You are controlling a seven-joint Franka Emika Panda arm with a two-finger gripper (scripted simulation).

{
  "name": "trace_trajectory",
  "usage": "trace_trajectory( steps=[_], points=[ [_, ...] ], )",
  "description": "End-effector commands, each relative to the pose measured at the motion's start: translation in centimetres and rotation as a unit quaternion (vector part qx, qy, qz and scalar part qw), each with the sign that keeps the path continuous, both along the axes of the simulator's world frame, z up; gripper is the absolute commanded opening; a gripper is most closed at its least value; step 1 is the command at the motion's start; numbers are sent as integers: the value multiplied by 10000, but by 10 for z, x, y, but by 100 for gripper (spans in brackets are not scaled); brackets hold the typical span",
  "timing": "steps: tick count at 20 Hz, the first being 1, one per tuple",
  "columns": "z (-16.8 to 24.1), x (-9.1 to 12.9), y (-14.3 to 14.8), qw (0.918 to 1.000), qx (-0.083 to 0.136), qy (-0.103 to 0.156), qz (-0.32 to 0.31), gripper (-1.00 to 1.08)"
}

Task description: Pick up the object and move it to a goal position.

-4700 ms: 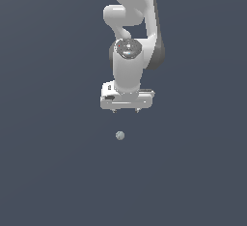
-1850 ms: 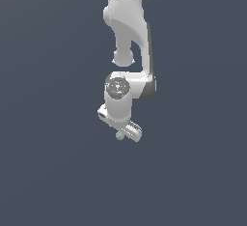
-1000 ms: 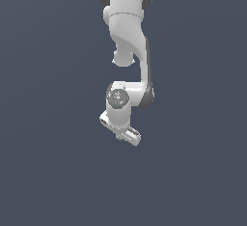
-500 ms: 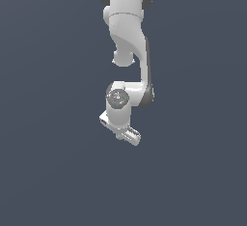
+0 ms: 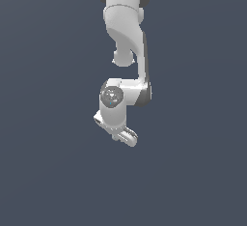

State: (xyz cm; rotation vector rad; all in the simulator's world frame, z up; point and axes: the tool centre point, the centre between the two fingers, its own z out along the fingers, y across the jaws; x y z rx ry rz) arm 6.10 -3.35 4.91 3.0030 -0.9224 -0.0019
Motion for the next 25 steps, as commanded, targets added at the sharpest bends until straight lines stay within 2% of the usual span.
trace_trajectory(
  steps=[1, 13, 25],
  points=[
    [14, 7, -9, 10000, -1, -6, -3, -100],
    [86, 48, -51, 10000, -4, -6, -1, -100],
    [106, 60, -63, 10000, -4, -6, -1, -100]
  ],
)
